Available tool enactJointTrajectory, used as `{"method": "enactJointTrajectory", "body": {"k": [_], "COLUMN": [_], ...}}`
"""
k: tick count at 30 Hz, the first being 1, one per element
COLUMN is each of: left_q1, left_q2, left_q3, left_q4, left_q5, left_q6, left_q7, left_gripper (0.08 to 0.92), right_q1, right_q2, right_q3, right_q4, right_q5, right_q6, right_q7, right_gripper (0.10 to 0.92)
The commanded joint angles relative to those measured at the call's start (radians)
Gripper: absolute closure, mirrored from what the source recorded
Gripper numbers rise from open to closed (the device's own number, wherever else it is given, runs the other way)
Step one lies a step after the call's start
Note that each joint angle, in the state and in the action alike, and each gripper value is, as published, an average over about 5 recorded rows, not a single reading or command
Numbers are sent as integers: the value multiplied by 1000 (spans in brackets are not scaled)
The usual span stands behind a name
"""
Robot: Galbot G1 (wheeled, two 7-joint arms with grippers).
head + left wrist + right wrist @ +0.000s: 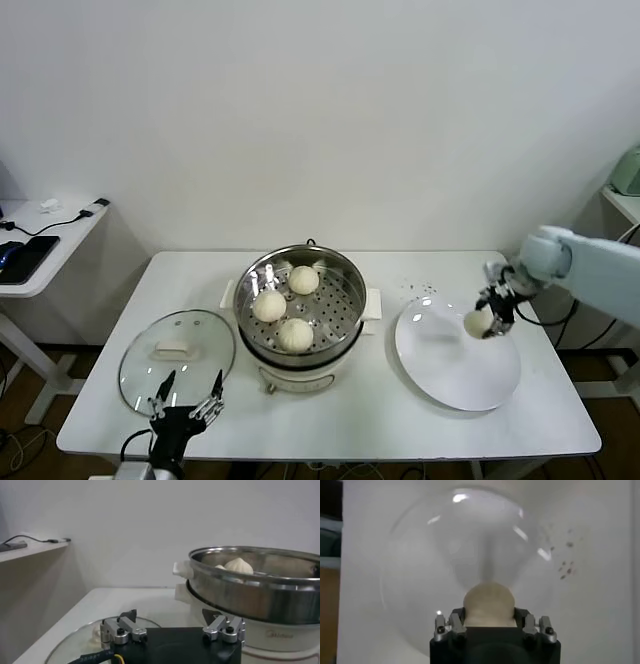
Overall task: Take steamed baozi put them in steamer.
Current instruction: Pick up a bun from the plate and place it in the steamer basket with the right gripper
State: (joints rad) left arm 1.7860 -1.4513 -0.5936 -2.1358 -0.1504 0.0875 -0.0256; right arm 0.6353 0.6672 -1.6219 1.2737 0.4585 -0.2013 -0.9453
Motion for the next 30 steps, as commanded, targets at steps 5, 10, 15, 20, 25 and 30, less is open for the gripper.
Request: {"method": "enactJointTrajectory", "body": {"k": [5, 10, 15, 20, 25, 30], "left_q1": [-22, -28, -35, -39, -46, -49], "left_q2": [8, 14, 17, 20, 22, 24], "left_q3": [9, 8, 6, 6, 1, -4], "left_q4": [-4, -5, 5, 16, 25, 36], "left_q5": [-4, -12, -20, -26, -31, -35], "left_q6": [13, 14, 11, 8, 11, 10], "left_q7": [1, 1, 1, 2, 5, 4], "left_gripper": [177, 177, 177, 177, 177, 177], "right_q1": [645, 578, 436, 277, 173, 113], "right_q2": [250, 387, 492, 549, 579, 597], "right_q3": [-277, -191, -161, -145, -136, -129], "right_q4": [366, 377, 330, 242, 126, 45], "right_q5": [591, 698, 699, 642, 554, 520], "right_q6": [-137, -199, -229, -243, -242, -229], "right_q7": [74, 149, 211, 245, 253, 263], "right_gripper": [381, 381, 377, 375, 380, 380]}}
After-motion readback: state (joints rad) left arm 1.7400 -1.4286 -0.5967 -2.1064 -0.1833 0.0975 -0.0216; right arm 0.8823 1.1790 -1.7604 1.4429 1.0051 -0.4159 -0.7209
